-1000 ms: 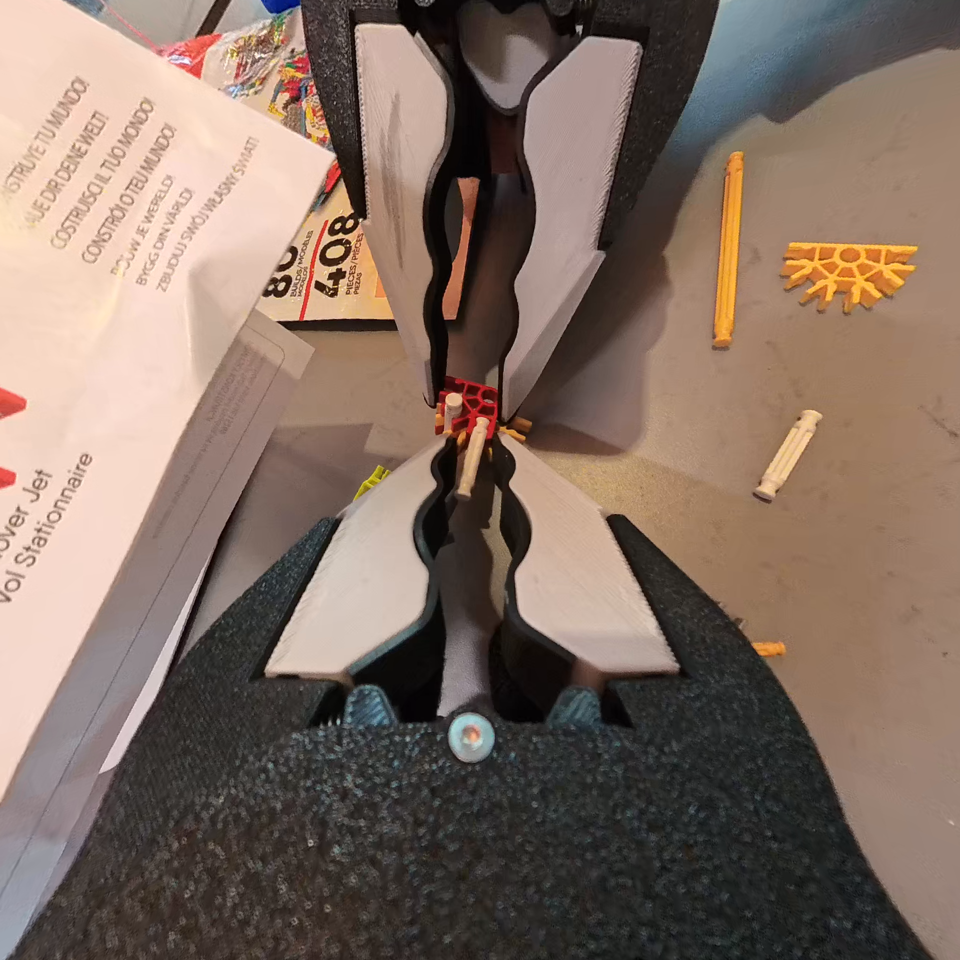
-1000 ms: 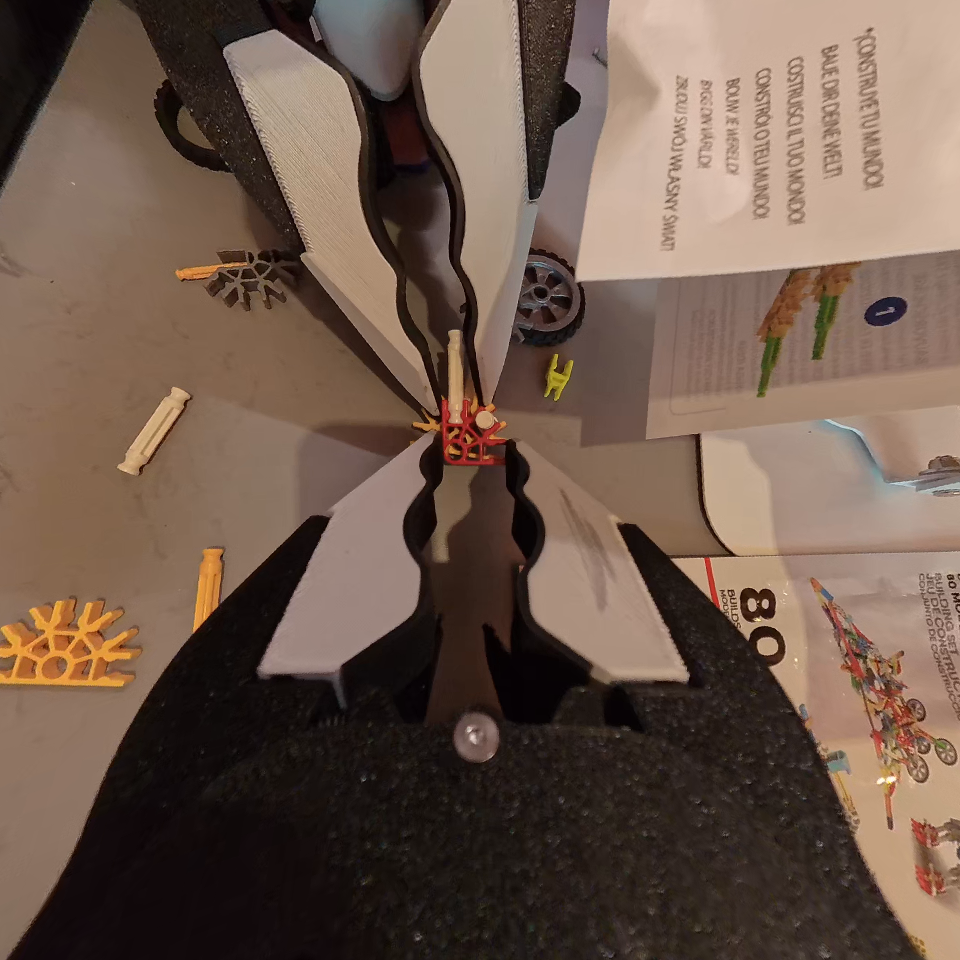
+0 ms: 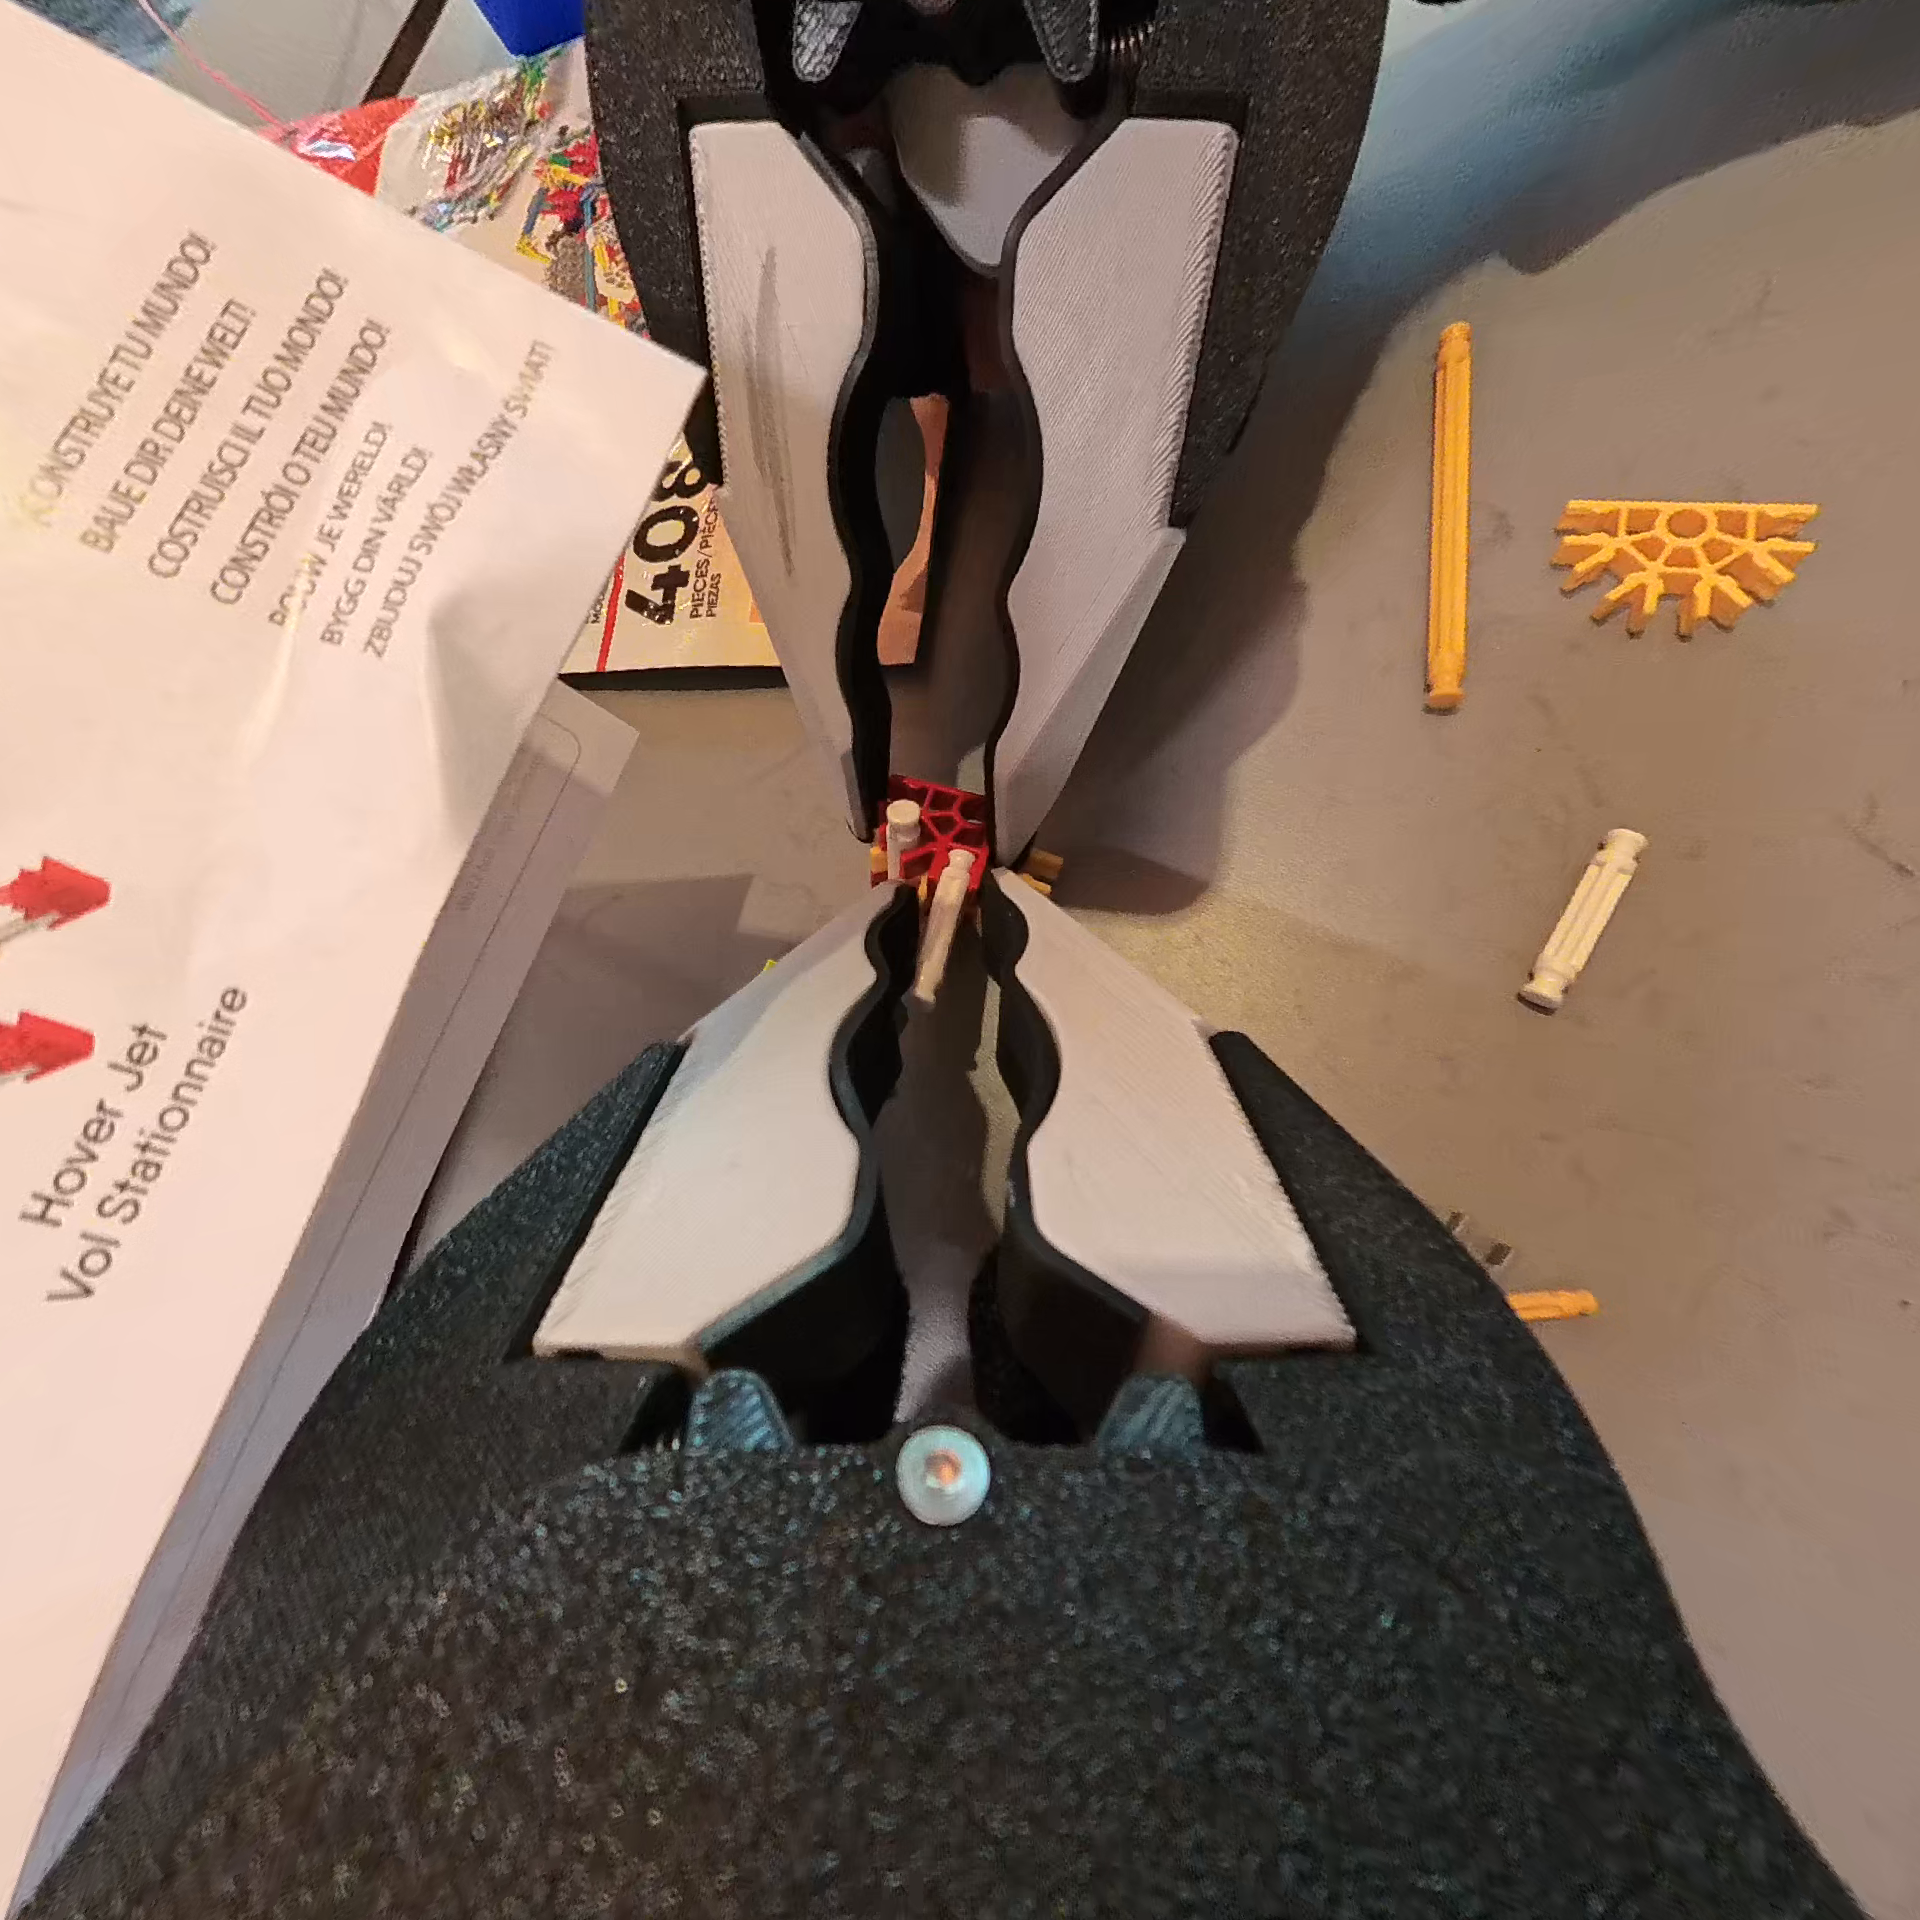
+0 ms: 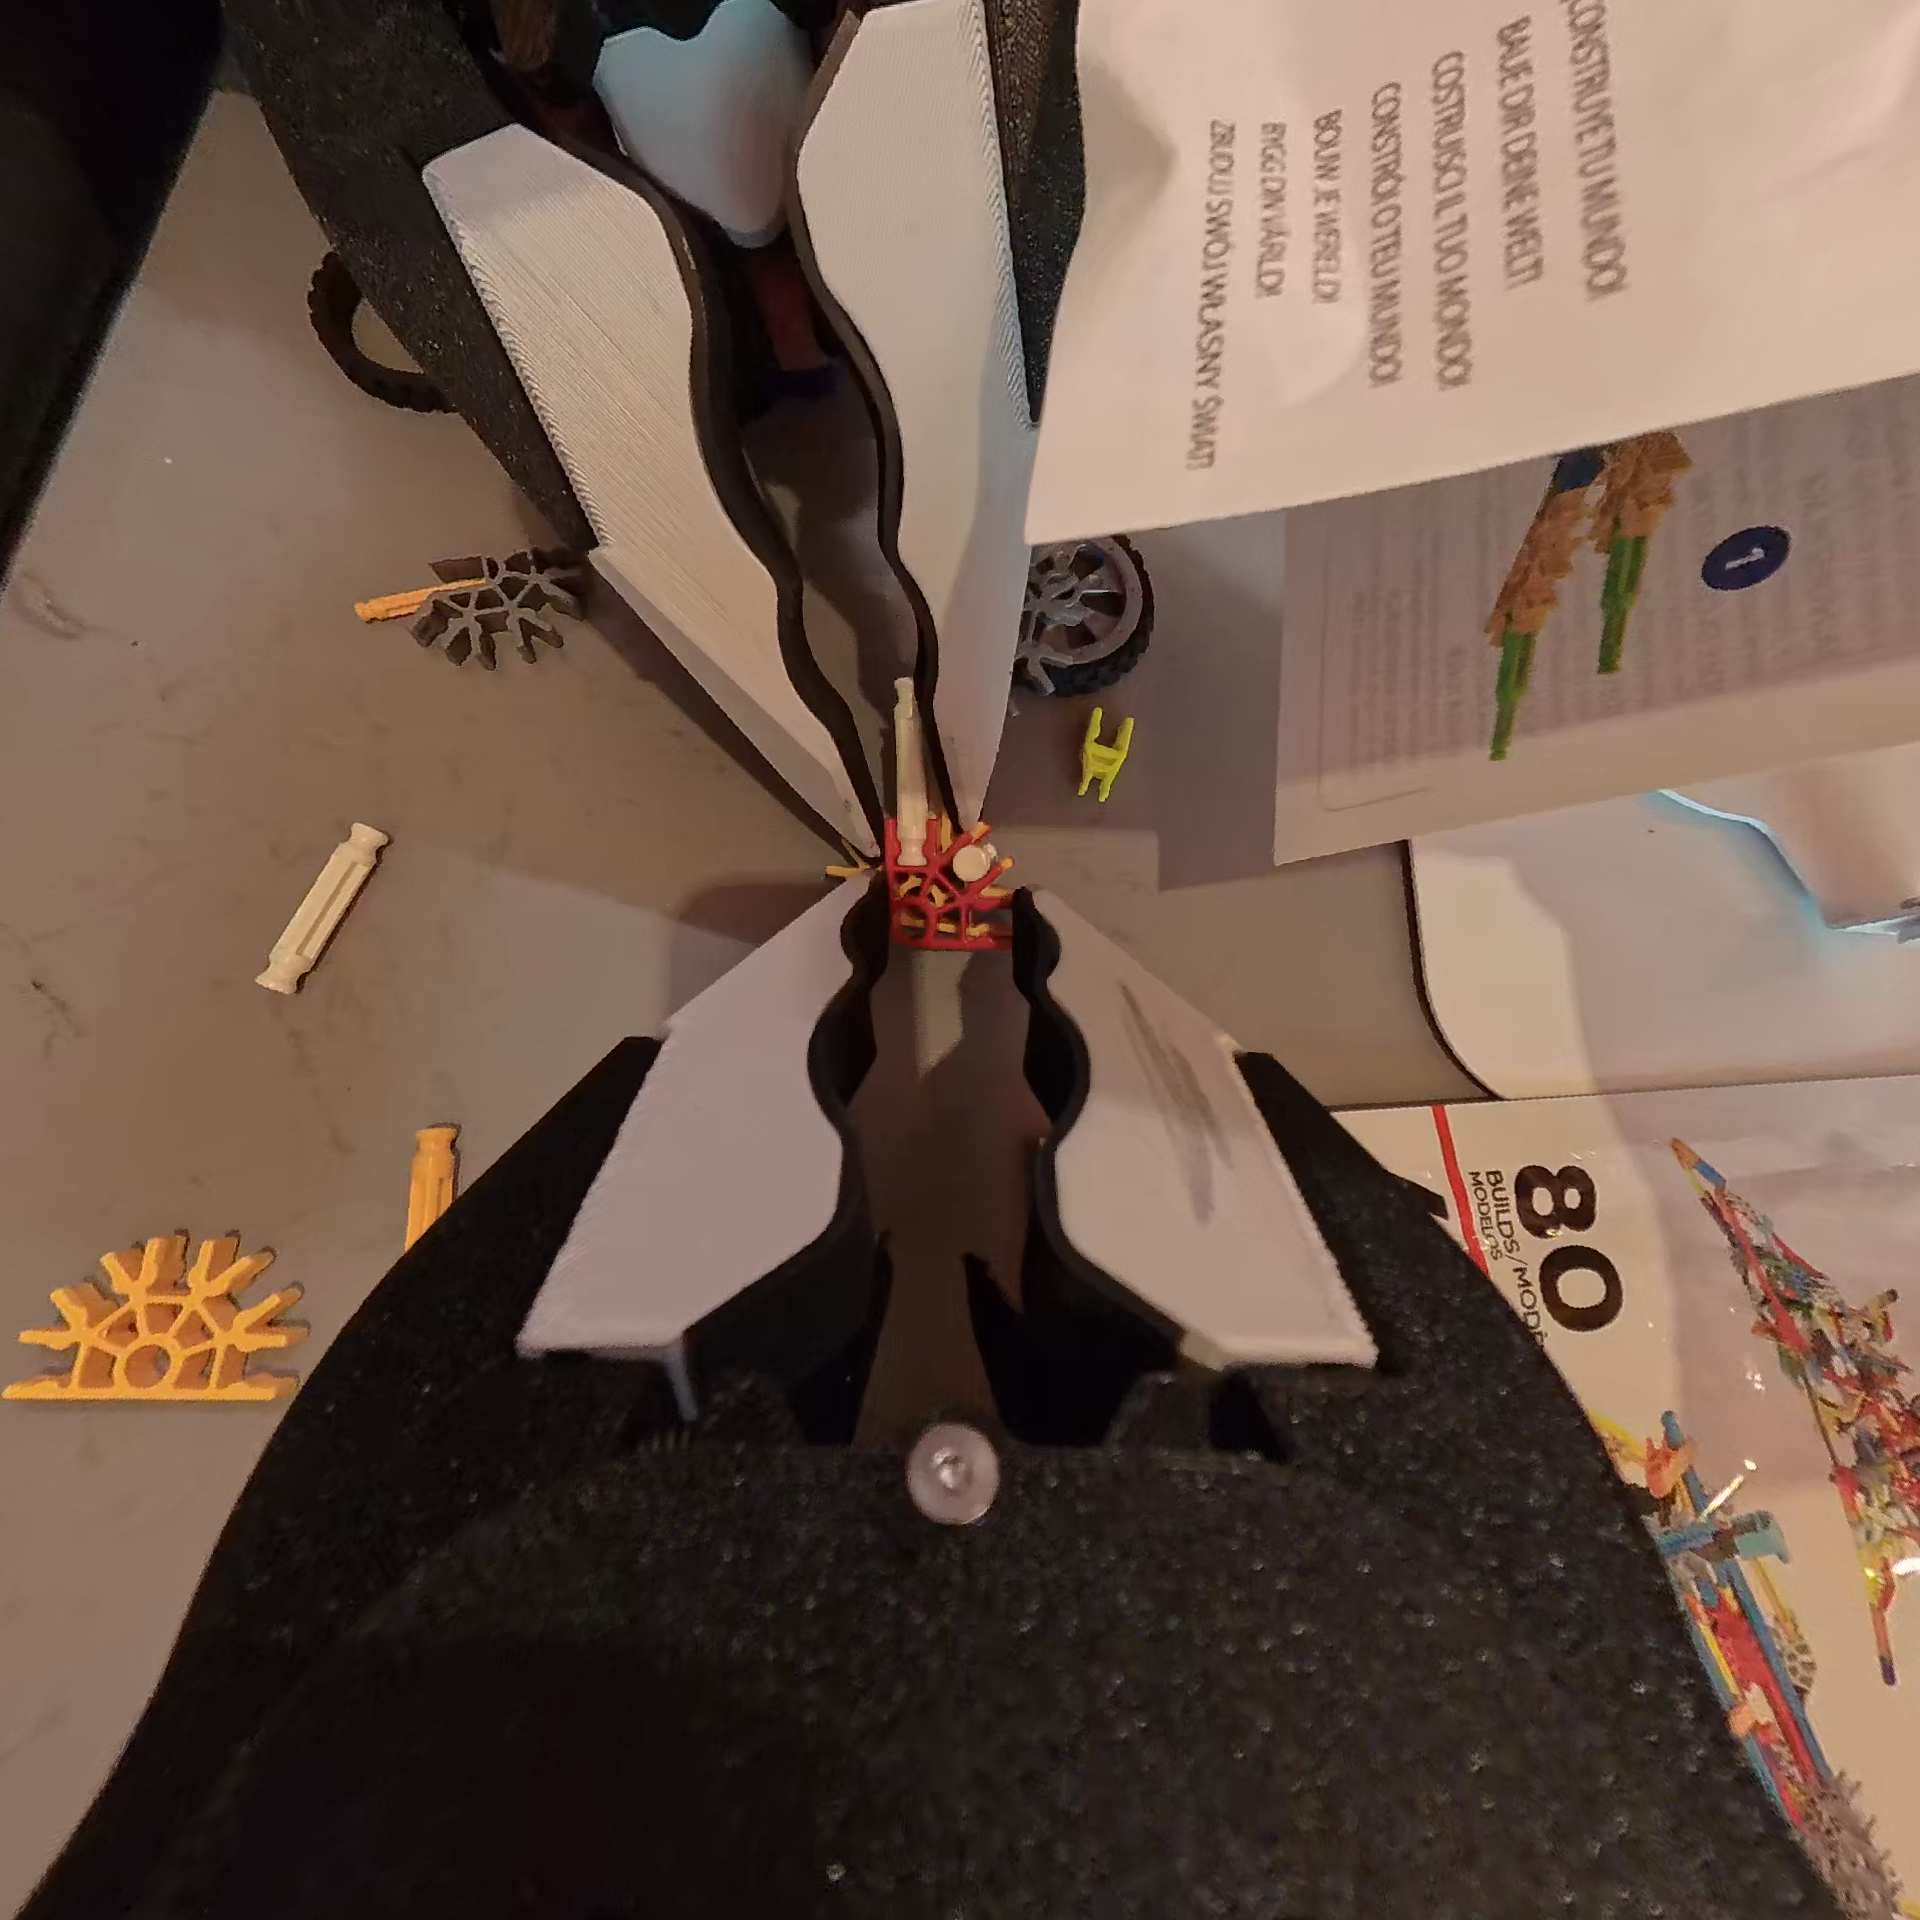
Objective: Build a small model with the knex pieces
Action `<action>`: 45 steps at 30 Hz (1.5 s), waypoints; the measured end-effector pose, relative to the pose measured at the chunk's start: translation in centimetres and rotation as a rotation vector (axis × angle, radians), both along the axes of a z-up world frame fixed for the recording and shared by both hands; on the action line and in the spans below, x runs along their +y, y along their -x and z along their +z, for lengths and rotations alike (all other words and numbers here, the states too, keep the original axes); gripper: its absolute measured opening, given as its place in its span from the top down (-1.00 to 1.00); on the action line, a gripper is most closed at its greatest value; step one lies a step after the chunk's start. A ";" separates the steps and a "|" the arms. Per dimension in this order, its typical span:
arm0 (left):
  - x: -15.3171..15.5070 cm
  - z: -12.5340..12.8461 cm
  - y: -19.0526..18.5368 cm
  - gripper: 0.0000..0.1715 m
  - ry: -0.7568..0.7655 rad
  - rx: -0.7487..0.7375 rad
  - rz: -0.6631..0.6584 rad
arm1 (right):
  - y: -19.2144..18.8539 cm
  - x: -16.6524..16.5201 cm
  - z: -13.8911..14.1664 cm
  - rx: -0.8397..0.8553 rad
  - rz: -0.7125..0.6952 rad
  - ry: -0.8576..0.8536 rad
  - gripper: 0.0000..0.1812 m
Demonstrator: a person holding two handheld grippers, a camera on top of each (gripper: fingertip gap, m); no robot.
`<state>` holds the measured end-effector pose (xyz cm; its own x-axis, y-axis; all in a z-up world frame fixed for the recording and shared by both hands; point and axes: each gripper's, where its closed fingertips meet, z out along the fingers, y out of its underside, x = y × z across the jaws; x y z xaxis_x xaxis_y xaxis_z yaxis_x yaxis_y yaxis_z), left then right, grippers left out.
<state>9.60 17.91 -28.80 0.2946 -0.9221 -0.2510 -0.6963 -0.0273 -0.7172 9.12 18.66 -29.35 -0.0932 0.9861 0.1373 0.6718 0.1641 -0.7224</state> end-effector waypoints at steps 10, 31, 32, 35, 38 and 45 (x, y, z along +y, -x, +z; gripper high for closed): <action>-0.2 0.0 0.2 0.87 0.037 -0.011 -0.092 | -0.5 -0.3 0.0 -0.007 0.040 -0.050 0.72; -1.1 0.7 0.0 0.87 0.191 -0.070 -0.171 | -0.4 -1.3 0.9 0.051 0.138 -0.043 0.75; -1.0 0.7 0.0 0.88 0.191 -0.070 -0.171 | -0.4 -1.3 0.9 0.048 0.137 -0.048 0.75; -1.0 0.8 -0.1 0.88 0.192 -0.073 -0.169 | -0.3 -1.2 0.9 0.025 0.134 -0.066 0.75; -1.0 0.9 -0.2 0.88 0.192 -0.074 -0.165 | -0.3 -1.2 1.0 0.022 0.132 -0.054 0.76; -1.1 1.1 -0.2 0.89 0.191 -0.074 -0.158 | -0.1 -1.3 1.2 0.004 0.123 -0.055 0.77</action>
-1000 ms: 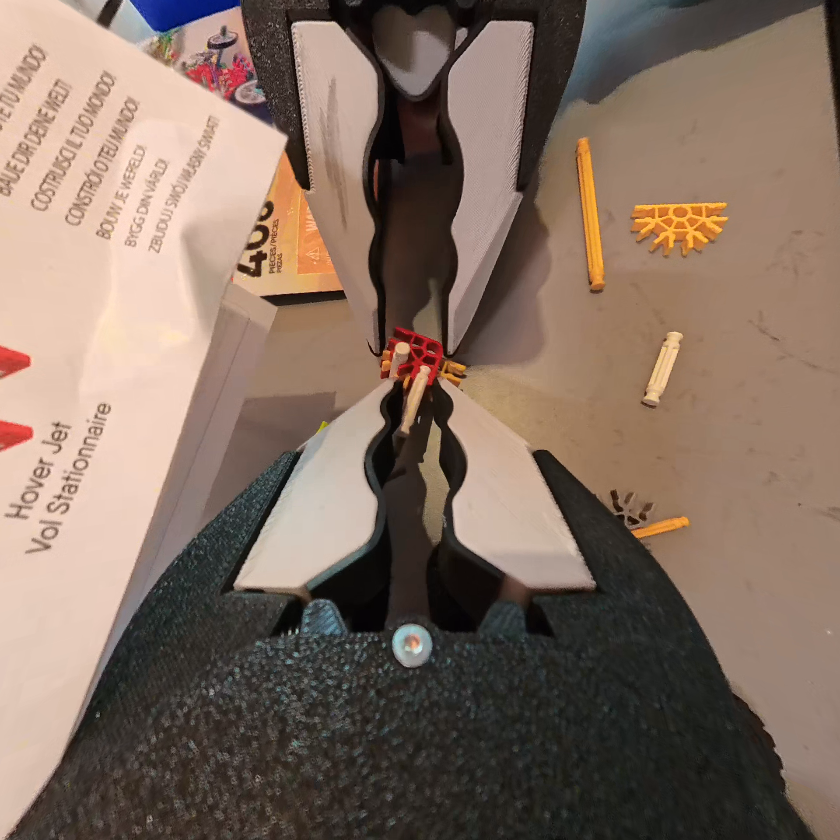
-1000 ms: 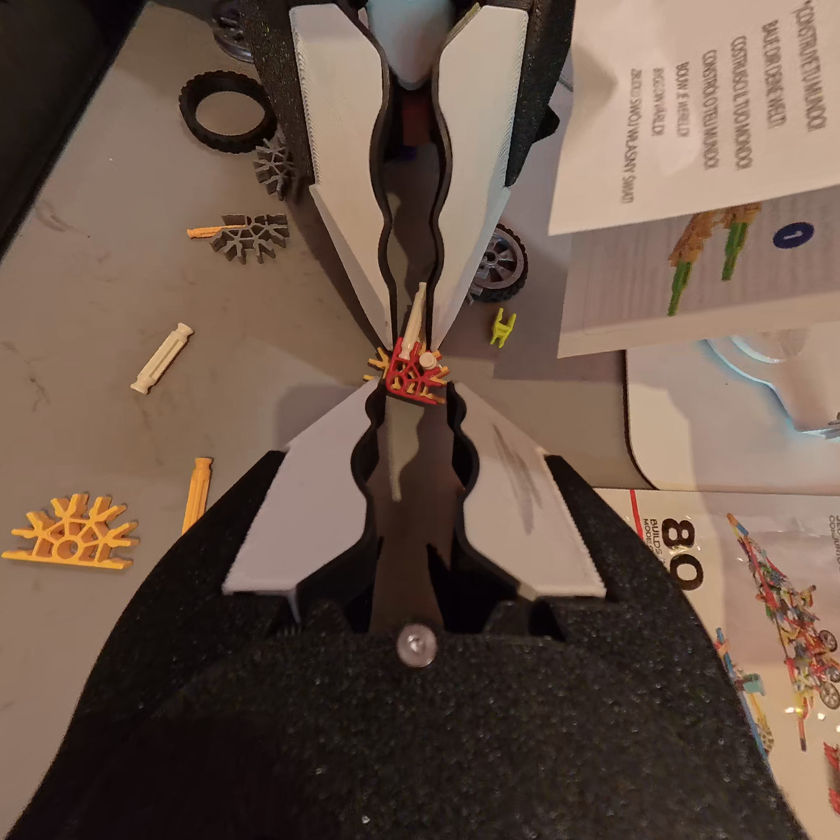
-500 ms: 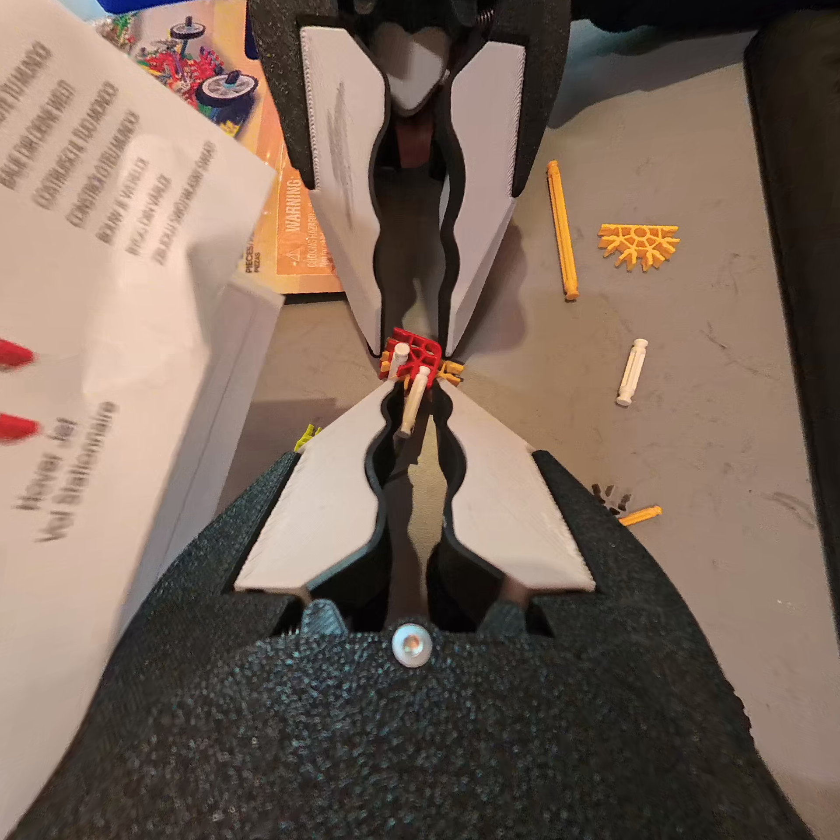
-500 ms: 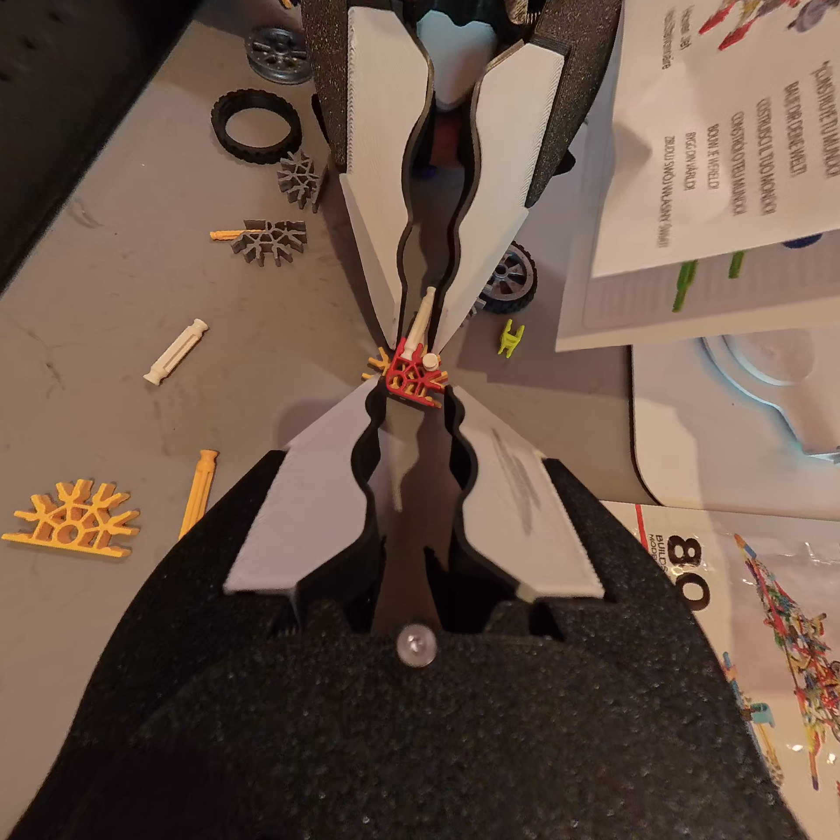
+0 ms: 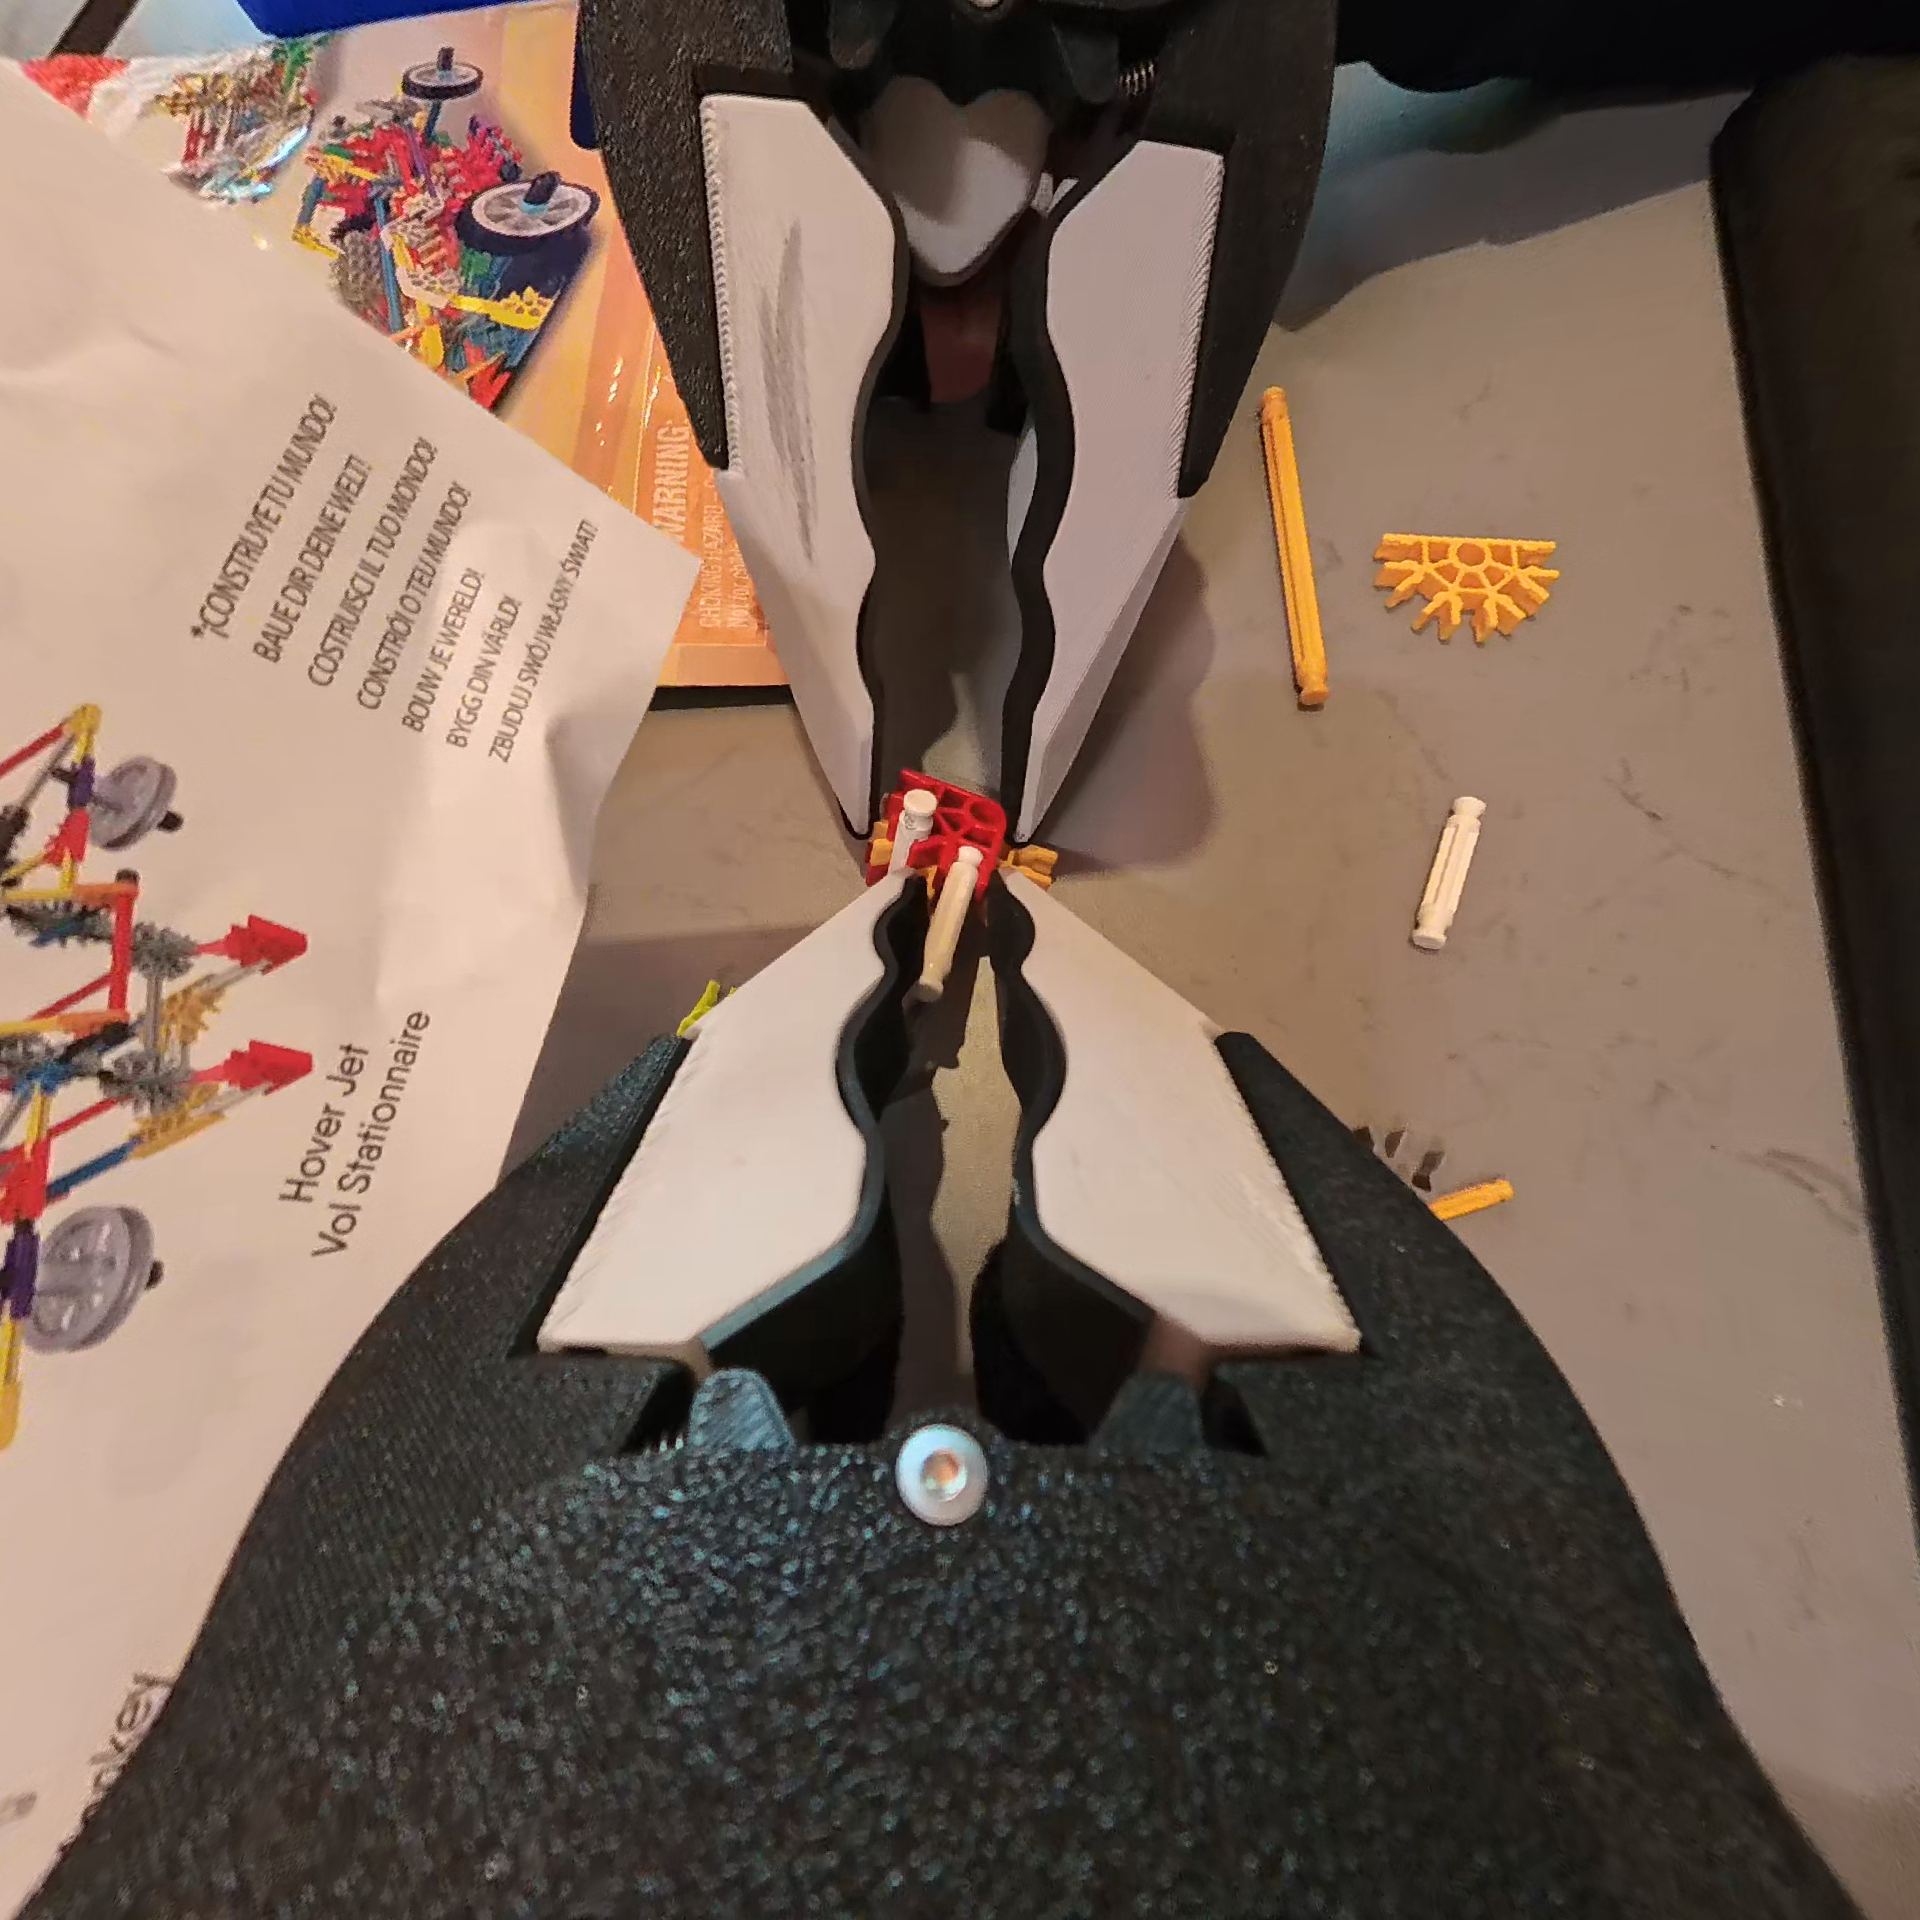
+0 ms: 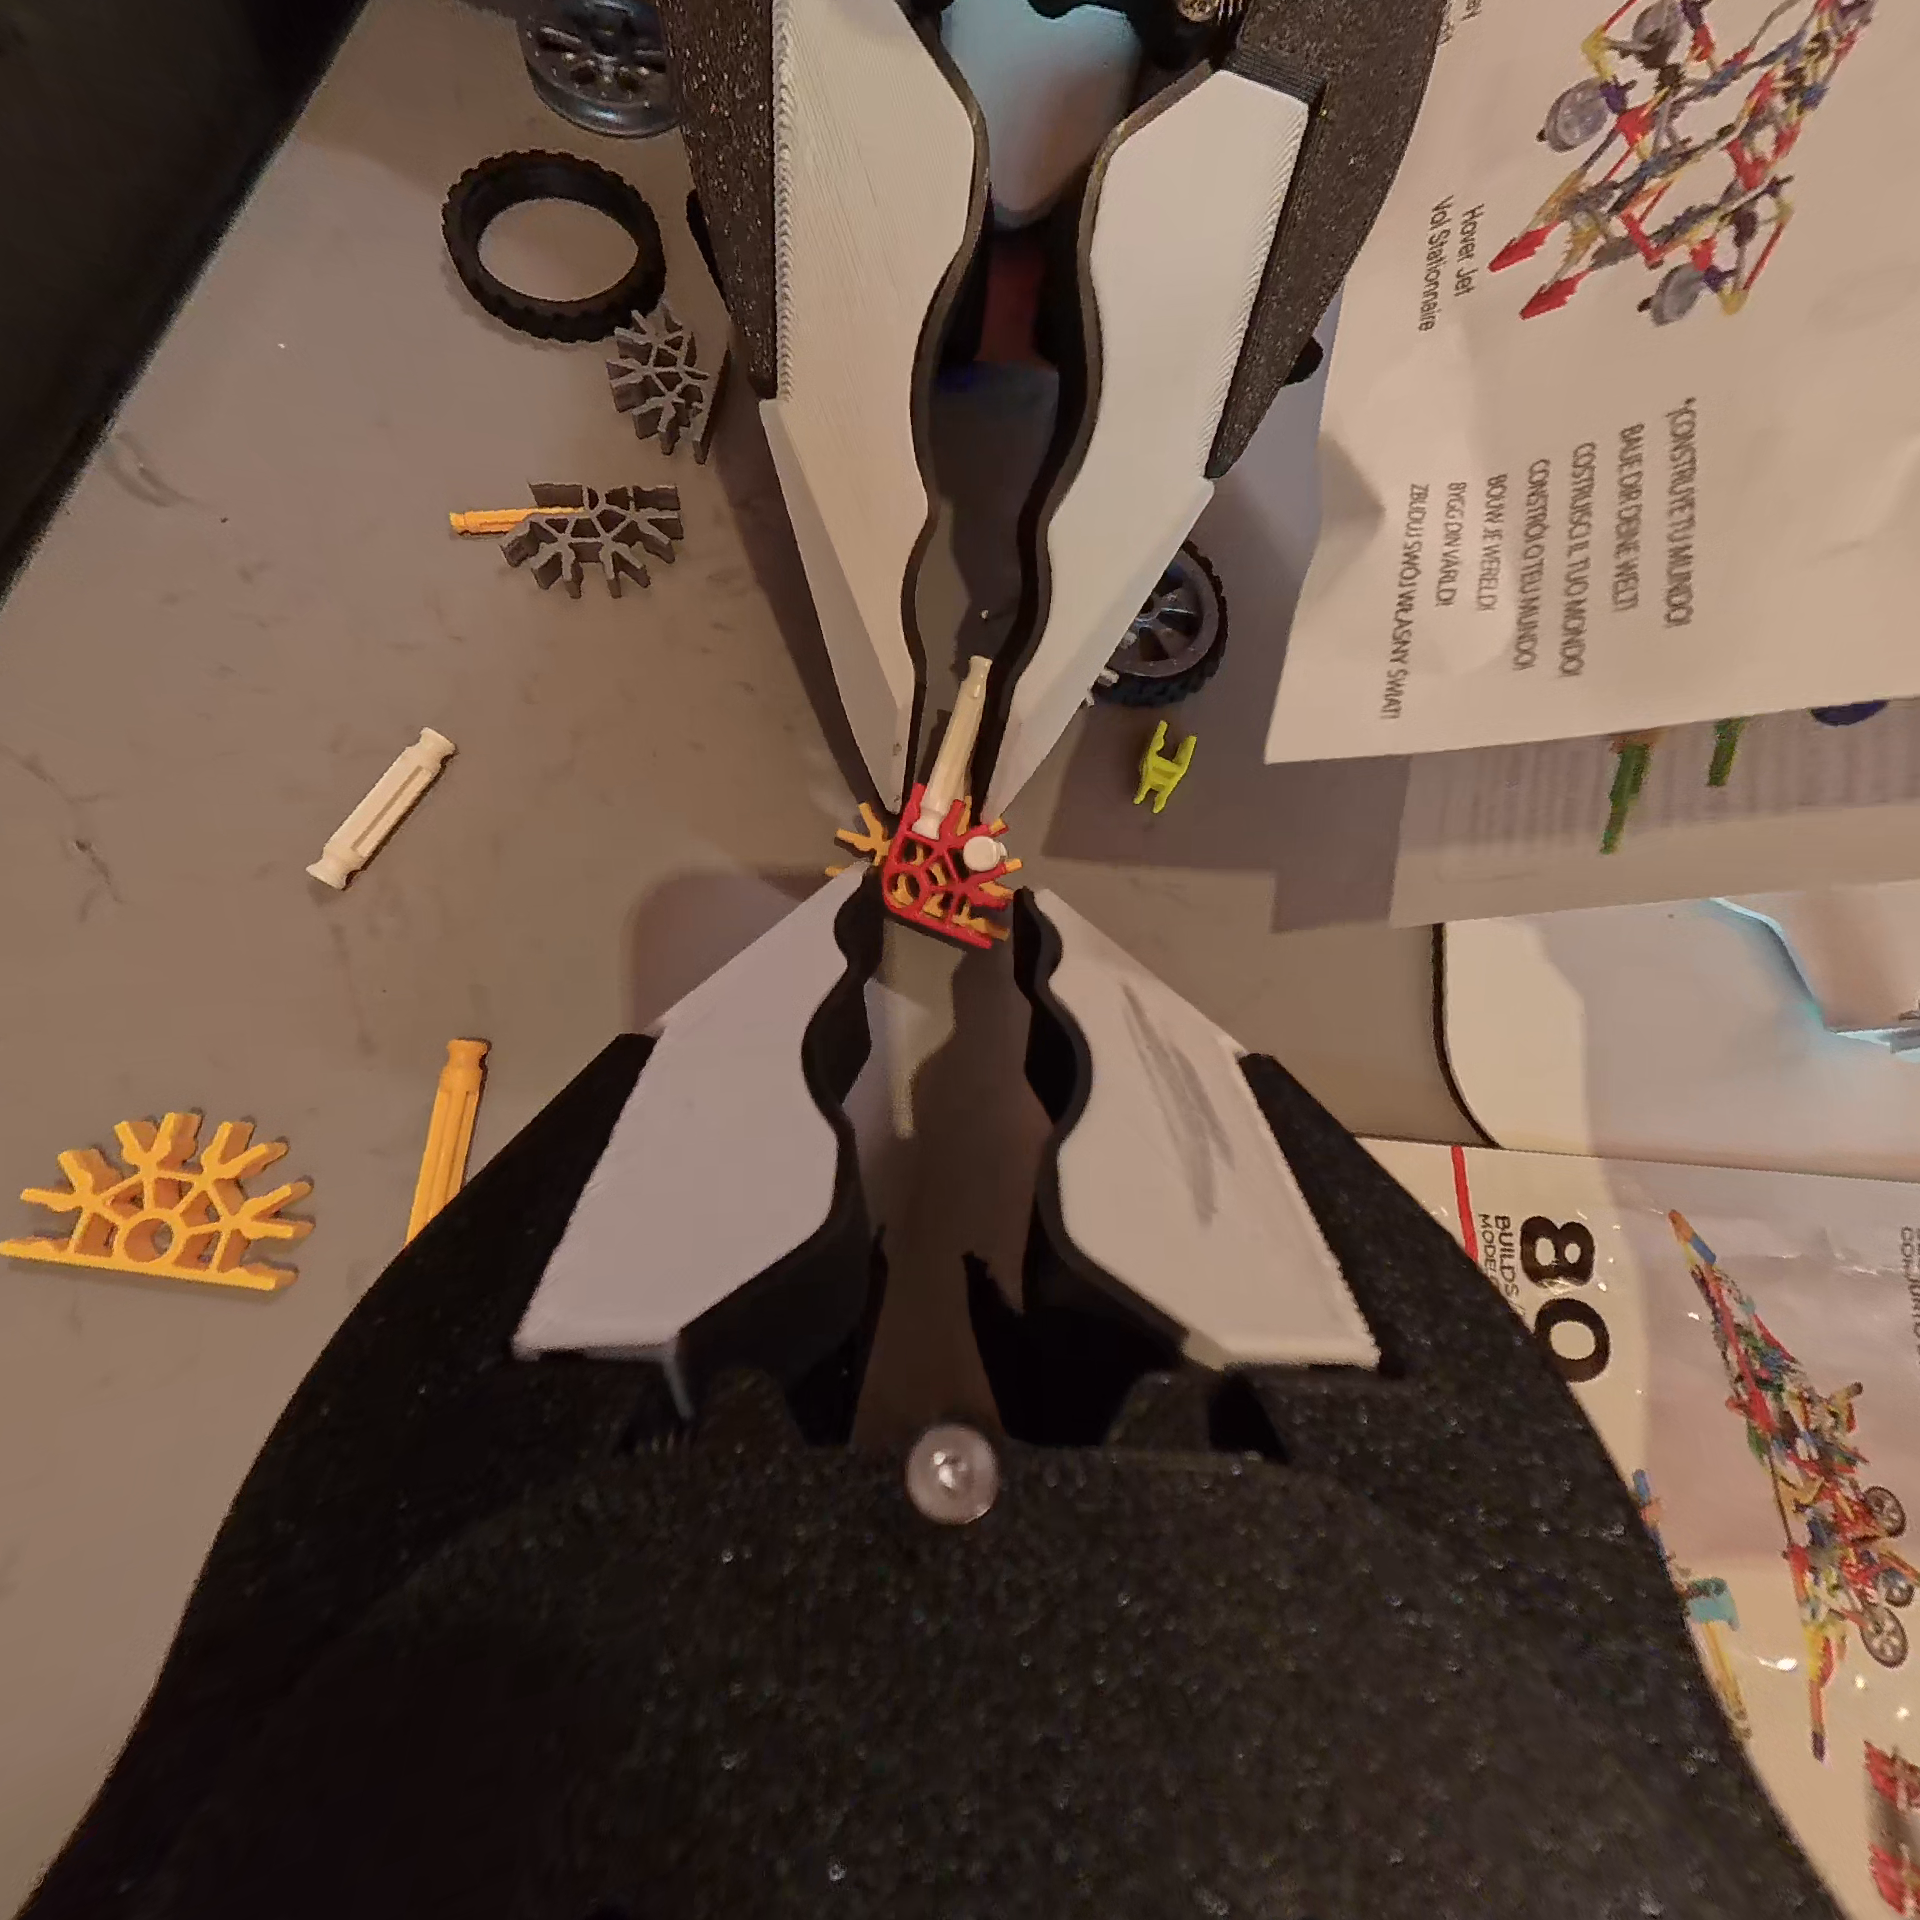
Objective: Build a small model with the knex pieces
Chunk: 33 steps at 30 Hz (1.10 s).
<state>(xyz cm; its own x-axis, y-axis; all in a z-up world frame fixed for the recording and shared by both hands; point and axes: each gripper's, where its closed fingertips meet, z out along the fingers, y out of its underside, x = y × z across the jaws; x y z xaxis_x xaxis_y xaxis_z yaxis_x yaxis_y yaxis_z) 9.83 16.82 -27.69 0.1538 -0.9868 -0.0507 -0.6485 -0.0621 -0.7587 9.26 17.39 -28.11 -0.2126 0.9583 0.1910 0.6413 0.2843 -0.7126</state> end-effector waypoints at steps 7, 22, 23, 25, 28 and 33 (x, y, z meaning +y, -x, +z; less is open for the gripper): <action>-0.1 0.2 -0.1 0.90 0.039 -0.015 -0.032 | 0.1 -0.1 0.1 -0.025 -0.015 -0.003 0.77; -0.6 0.2 0.0 0.90 0.089 -0.032 -0.108 | -0.4 -0.2 0.3 -0.053 0.009 -0.105 0.72; -0.6 0.2 0.0 0.90 0.093 -0.033 -0.110 | -0.4 -0.2 0.4 -0.051 0.013 -0.116 0.72; -0.6 0.2 0.0 0.90 0.101 -0.033 -0.116 | -0.5 -0.2 0.4 -0.048 0.023 -0.146 0.71; -0.7 0.2 0.0 0.90 0.114 -0.034 -0.125 | -0.6 -0.2 0.6 -0.062 0.045 -0.214 0.70; -0.9 0.1 0.1 0.90 0.115 -0.020 -0.136 | -0.4 -0.5 0.5 -0.079 0.093 -0.303 0.73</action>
<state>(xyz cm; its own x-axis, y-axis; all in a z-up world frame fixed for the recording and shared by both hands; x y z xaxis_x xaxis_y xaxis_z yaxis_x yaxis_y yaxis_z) 9.76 15.94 -27.58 0.0186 -0.9977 0.0652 -0.6414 -0.0620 -0.7647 9.64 16.89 -27.59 -0.3222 0.8362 0.4438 0.6523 0.5359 -0.5361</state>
